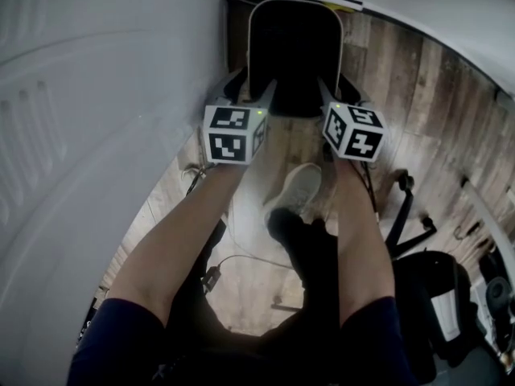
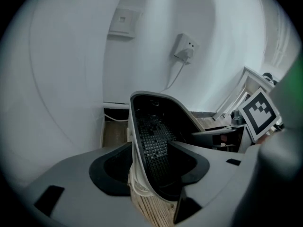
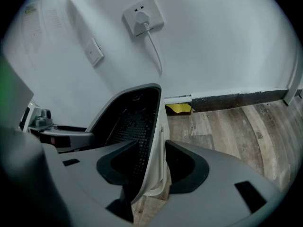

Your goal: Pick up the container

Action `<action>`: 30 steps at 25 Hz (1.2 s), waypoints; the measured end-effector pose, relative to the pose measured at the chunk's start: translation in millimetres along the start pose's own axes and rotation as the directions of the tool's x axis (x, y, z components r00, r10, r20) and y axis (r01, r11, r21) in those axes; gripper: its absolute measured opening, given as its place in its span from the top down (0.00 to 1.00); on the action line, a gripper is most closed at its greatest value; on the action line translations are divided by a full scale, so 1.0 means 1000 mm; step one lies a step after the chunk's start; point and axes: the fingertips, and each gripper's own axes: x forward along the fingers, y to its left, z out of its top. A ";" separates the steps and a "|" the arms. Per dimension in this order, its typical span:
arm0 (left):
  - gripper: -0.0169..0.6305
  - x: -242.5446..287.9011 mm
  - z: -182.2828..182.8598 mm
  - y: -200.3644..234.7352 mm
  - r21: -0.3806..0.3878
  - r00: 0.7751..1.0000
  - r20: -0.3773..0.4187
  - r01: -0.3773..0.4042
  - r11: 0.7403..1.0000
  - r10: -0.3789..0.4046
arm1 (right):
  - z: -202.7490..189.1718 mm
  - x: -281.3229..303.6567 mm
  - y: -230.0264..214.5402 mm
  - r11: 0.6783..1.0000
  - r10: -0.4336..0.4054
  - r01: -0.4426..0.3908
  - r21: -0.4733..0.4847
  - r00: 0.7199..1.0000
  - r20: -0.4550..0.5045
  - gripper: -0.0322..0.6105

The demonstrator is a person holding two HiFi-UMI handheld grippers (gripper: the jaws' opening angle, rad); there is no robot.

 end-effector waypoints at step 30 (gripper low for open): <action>0.88 -0.076 0.041 -0.022 -0.020 0.998 0.012 -0.067 0.998 0.067 | 0.031 -0.095 0.021 0.979 -0.191 0.183 0.091 0.978 0.088 0.84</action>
